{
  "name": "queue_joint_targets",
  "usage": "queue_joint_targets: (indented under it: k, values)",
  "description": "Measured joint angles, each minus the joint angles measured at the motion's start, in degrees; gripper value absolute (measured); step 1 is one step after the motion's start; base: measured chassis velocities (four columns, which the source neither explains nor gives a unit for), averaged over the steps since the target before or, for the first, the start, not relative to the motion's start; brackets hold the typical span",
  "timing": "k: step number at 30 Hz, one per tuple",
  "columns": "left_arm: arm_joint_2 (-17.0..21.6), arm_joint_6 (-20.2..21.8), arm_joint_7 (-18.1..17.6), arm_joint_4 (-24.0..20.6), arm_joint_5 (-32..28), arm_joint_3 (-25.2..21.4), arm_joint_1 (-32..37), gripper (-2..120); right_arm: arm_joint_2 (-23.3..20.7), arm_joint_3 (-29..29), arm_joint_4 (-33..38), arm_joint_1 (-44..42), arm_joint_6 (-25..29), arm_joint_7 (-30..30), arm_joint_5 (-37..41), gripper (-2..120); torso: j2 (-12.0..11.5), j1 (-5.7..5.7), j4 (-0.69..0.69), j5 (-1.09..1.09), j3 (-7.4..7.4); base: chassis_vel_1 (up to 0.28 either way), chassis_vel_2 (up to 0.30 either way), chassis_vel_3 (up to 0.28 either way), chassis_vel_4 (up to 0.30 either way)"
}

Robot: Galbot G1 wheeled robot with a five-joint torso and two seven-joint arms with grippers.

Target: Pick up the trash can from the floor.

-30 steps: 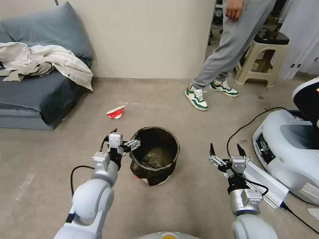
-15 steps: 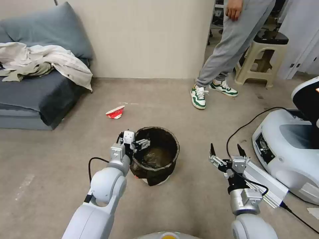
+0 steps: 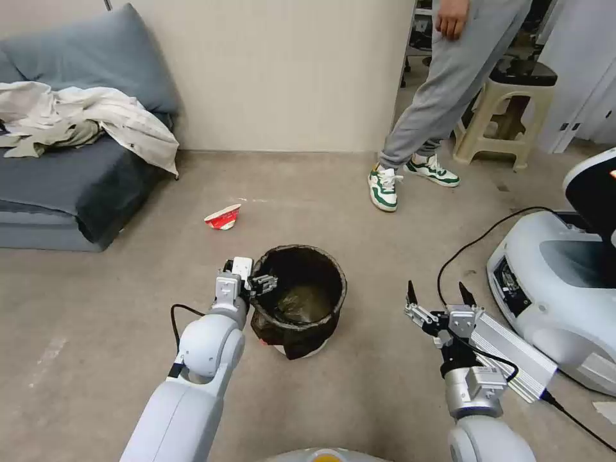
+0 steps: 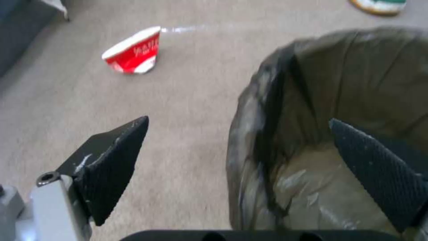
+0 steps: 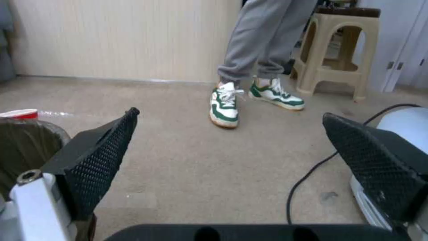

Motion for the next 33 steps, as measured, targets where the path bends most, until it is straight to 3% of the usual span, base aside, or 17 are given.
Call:
queue_joint_targets:
  k: [17,33]
  values:
    - [-0.8,5.0,0.55,2.53,-0.31,-0.04,0.17,100,-0.15,-0.07,-0.68,0.0,0.62,0.01,0.25,100,0.0,0.0,0.0,0.0,0.0,0.0,0.0,0.0,0.0]
    - [-1.41,5.23,1.72,3.18,-0.1,0.17,-0.02,100,-0.48,0.05,-1.26,0.42,0.77,-0.02,0.92,100,0.0,0.0,0.0,0.0,0.0,0.0,0.0,0.0,0.0]
